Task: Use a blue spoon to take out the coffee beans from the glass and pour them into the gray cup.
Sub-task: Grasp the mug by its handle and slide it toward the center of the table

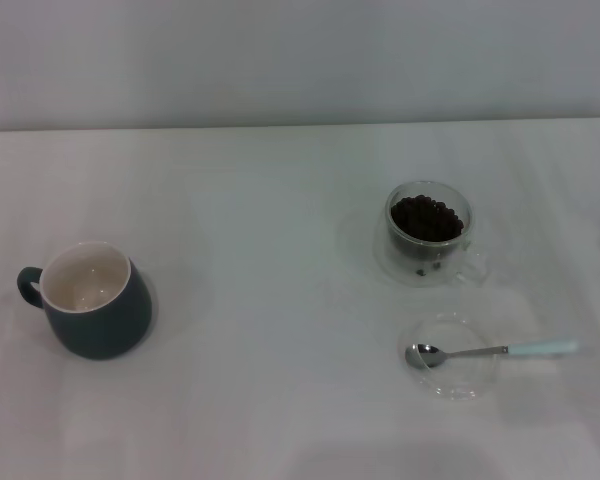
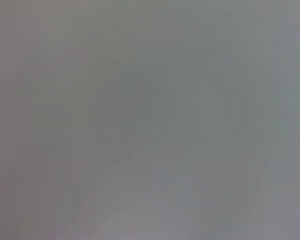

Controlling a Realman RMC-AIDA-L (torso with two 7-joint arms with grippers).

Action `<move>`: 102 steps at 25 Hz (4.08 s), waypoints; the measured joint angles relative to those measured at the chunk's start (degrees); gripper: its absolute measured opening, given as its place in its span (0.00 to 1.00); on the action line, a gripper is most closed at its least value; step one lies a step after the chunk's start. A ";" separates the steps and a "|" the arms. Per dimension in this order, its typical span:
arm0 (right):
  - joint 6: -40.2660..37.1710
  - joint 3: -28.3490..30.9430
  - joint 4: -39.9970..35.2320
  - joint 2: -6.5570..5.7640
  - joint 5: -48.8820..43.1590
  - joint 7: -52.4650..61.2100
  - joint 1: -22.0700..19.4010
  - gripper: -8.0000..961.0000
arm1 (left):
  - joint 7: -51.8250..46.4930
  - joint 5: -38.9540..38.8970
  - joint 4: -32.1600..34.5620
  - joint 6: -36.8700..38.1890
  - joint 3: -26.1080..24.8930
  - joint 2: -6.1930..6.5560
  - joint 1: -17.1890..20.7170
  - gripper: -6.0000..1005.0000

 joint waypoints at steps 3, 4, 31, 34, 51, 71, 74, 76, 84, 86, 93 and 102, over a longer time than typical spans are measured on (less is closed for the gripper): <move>0.13 0.00 0.07 0.00 0.00 0.00 -0.13 0.89 | -0.01 0.00 0.02 -0.04 0.02 -0.07 0.16 0.80; 0.18 0.00 0.10 0.00 0.00 0.00 -0.18 0.89 | -0.02 0.00 0.05 -0.07 0.02 -0.08 0.20 0.80; 0.94 1.59 -1.26 0.00 0.00 0.00 0.91 0.89 | -0.11 13.95 -7.81 3.96 0.36 0.32 8.21 0.80; 1.37 1.61 -1.27 0.00 0.00 0.00 1.08 0.89 | 0.07 19.00 -11.59 3.58 0.37 0.39 6.05 0.79; 1.50 1.67 0.07 0.00 -0.37 0.00 1.10 0.89 | 5.71 23.84 -13.41 -6.96 0.37 0.35 -2.37 0.79; 1.49 1.67 0.05 0.09 -0.08 0.00 1.64 0.89 | 7.26 23.88 -13.21 -13.52 0.28 0.19 -8.14 0.75; 1.86 1.67 -0.06 0.09 -0.08 0.00 1.65 0.89 | 7.27 23.84 -13.09 -14.01 0.15 0.18 -8.56 0.74; 2.19 1.67 -0.16 0.09 -0.07 0.00 1.65 0.89 | 7.28 23.82 -13.05 -14.17 0.13 0.18 -8.88 0.72; 2.38 1.67 -0.29 0.09 -0.09 0.01 1.71 0.89 | 11.40 23.79 -11.43 -15.67 0.09 0.18 -9.67 0.67; 2.39 1.67 -0.29 0.09 -0.09 0.05 1.71 0.89 | 13.37 23.78 -10.59 -16.03 -0.05 0.18 -9.70 0.66; 2.46 1.67 -0.17 0.09 -0.10 0.28 1.71 0.89 | 14.37 23.82 -10.04 -16.41 -0.07 0.22 -10.22 0.49; 2.49 1.67 0.04 0.09 -0.10 0.42 2.49 0.89 | 14.57 24.14 -10.02 -16.53 0.10 0.26 -10.35 0.23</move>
